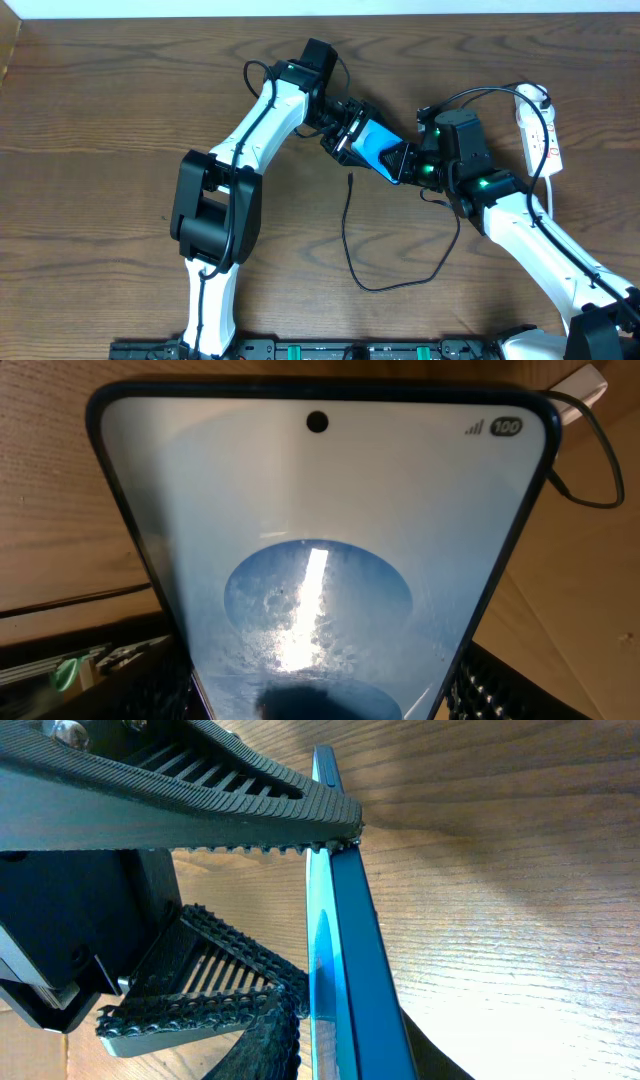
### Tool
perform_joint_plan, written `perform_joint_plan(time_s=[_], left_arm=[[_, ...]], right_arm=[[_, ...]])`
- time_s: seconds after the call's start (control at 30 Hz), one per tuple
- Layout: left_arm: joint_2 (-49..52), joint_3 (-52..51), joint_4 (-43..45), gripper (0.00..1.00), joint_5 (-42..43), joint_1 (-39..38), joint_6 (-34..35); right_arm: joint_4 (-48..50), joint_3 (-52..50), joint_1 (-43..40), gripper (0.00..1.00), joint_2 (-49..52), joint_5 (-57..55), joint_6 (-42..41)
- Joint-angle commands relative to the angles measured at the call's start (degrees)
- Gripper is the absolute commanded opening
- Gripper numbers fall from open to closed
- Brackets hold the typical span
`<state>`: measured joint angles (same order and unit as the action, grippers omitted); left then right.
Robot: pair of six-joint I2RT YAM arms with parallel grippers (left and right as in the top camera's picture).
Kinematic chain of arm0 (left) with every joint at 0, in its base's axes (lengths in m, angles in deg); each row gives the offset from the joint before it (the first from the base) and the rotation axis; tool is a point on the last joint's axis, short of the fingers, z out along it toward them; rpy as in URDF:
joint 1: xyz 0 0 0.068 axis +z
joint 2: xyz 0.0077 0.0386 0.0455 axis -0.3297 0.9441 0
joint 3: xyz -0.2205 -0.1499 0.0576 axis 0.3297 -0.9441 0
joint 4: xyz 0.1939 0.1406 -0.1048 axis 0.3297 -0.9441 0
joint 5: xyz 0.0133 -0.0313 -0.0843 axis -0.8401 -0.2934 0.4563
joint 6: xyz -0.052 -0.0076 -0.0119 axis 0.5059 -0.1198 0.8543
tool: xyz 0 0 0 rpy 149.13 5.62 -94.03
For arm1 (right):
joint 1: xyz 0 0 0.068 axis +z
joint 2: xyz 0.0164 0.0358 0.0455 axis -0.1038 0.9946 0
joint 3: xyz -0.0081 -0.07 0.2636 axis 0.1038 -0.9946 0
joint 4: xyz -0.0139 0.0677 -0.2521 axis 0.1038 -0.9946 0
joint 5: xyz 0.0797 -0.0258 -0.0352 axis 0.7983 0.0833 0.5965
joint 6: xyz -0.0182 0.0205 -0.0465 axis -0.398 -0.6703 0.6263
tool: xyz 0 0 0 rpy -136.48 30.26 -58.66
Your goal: Plug charger to phone and switch on socket
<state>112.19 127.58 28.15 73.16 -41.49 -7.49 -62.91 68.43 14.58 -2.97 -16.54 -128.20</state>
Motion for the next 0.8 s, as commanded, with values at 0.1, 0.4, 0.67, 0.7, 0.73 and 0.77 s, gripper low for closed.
perform_joint_plan(time_s=[0.1, 0.4, 0.67, 0.7, 0.73, 0.77], left_arm=[[-2.8, 0.2, 0.0, 0.07, 2.4, 0.0, 0.7], [-2.8, 0.2, 0.0, 0.07, 2.4, 0.0, 0.7], [-2.8, 0.2, 0.1, 0.14, 2.4, 0.5, 0.1], [-2.8, 0.2, 0.5, 0.17, 2.5, 0.8, -0.7], [-2.8, 0.2, 0.9, 0.25, 2.7, 1.1, -1.4], [-2.8, 0.2, 1.4, 0.34, 3.5, 1.5, -2.5]], right_arm=[[0.0, 1.0, 0.6, 0.14, 0.0, -0.2, 0.1], [0.1, 1.0, 0.6, 0.01, 0.0, -0.9, 0.1], [0.3, 1.0, -0.2, 0.01, 0.0, -4.8, 0.3], [0.3, 1.0, -0.5, 0.01, 0.0, -5.2, 0.3], [0.3, 1.0, -0.9, 0.01, 0.0, -5.4, 0.3], [0.3, 1.0, -1.5, 0.01, 0.0, -5.6, 0.3]])
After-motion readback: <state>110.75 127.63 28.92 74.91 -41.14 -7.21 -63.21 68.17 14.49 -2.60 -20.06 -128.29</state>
